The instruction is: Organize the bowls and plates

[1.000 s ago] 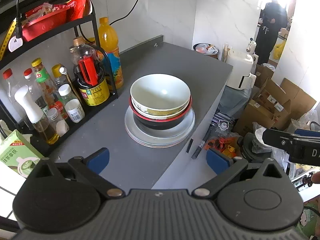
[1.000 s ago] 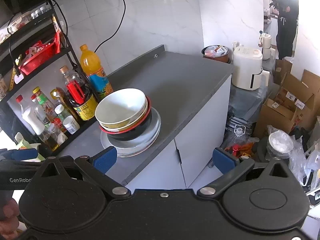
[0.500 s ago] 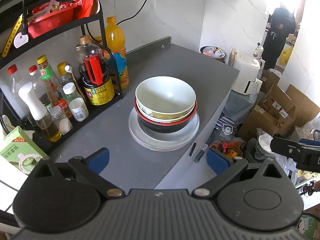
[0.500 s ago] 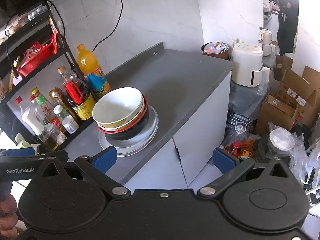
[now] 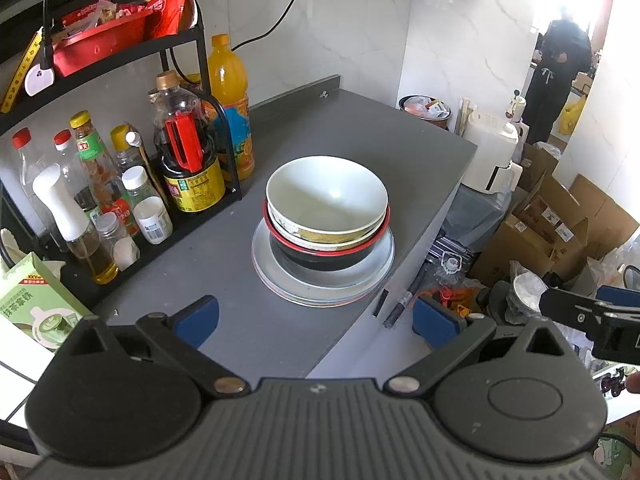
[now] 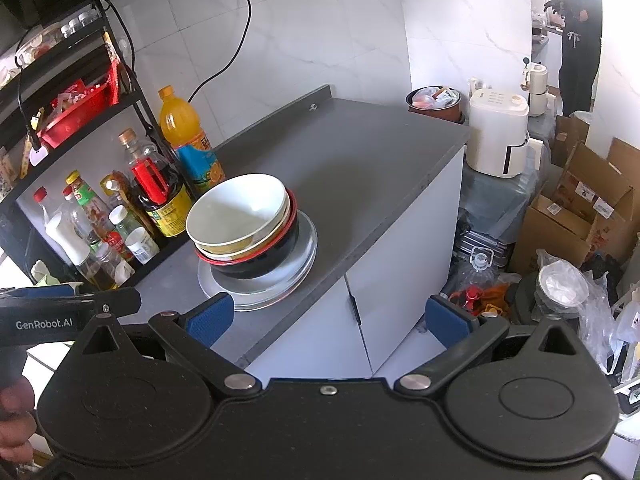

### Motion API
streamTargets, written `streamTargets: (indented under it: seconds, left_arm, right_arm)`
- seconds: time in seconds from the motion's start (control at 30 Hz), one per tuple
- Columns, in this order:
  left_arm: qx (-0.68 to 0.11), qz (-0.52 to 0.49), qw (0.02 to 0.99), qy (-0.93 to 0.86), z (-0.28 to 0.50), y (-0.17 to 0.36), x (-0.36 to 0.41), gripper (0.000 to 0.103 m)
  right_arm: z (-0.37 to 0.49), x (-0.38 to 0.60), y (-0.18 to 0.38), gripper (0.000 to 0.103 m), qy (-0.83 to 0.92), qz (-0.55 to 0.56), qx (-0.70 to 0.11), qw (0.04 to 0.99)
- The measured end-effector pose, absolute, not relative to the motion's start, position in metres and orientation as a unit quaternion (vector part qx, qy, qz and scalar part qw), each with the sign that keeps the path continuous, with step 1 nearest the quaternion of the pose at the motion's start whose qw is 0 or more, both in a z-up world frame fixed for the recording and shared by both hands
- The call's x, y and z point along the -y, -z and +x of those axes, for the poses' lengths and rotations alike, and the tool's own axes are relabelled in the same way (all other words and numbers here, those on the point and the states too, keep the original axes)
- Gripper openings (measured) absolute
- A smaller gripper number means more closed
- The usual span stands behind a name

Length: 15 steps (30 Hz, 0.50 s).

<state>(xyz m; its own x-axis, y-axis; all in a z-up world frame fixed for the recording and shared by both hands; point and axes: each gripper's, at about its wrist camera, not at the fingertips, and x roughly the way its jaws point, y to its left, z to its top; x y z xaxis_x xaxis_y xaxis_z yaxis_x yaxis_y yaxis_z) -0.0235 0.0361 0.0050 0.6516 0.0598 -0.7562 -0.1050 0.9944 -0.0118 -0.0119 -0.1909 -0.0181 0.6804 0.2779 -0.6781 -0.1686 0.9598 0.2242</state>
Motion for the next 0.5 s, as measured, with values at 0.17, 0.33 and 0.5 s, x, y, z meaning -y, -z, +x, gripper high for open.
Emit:
streamTargets:
  seconds: [0.17,0.33,0.5]
  left_arm:
    - [-0.418,-0.024,0.907,-0.045,-0.0219,-0.0037,-0.0368,0.102]
    - [-0.418,-0.023,0.907,-0.043,-0.0215,-0.0043,-0.0368,0.102]
    - [-0.418,-0.021,0.907,-0.041,-0.0211,-0.0038,-0.0381,0.102]
  right_arm:
    - [-0.0109,0.1915,0.0176,0.103,-0.121,0.074,-0.38,0.914]
    - [-0.0103,0.1892,0.017,0.103,-0.123,0.073,-0.379,0.914]
    - [-0.0103,0.1881,0.0162,0.103,-0.127,0.07,-0.378,0.914]
